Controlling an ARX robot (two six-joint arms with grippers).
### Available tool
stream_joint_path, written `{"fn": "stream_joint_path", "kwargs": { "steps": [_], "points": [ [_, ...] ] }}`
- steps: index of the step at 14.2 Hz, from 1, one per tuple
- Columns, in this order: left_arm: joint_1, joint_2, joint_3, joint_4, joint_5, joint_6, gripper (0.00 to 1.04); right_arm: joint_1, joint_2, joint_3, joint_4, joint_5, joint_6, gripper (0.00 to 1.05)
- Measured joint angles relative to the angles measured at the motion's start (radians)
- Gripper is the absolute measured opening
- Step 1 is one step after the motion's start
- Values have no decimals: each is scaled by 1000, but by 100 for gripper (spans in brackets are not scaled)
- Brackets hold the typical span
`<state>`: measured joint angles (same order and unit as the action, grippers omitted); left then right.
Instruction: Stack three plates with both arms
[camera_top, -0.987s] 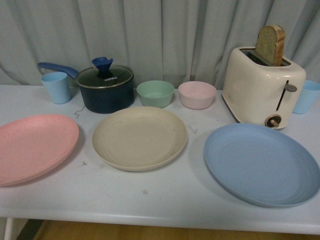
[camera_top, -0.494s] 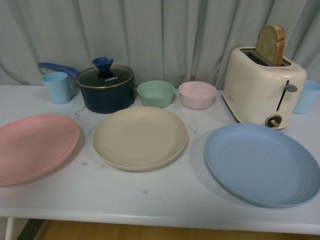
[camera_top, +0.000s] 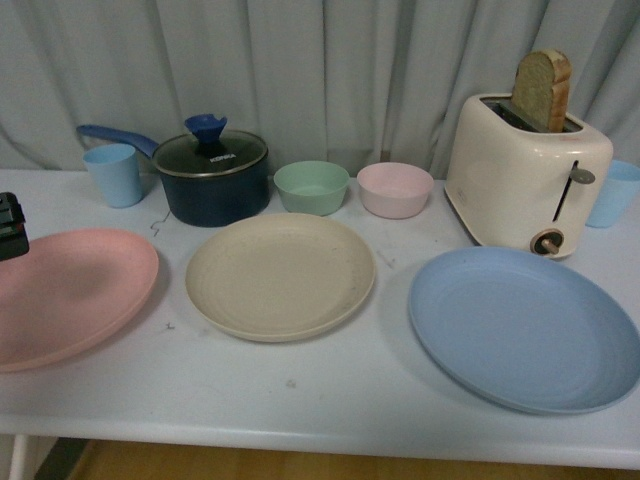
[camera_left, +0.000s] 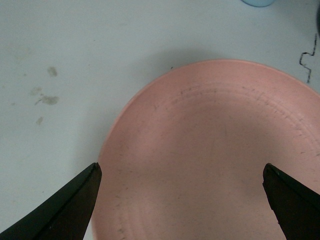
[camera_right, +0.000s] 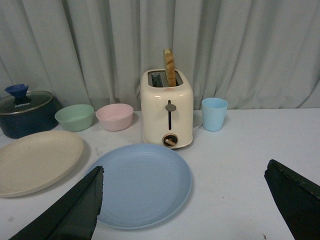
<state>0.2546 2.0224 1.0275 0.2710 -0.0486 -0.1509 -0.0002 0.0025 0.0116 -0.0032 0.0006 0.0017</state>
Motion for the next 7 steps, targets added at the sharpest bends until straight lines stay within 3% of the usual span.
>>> {"fn": "stream_joint_path", "kwargs": {
  "steps": [3,6,7],
  "points": [
    [63,76,-58,45,-15,-24,98,0,0,0,0,0,0,98],
    [61,126,-63,76,-22,-55,98,0,0,0,0,0,0,98],
    [51,134,-63,78,-29,-67,87,0,0,0,0,0,0,98]
  ]
}}
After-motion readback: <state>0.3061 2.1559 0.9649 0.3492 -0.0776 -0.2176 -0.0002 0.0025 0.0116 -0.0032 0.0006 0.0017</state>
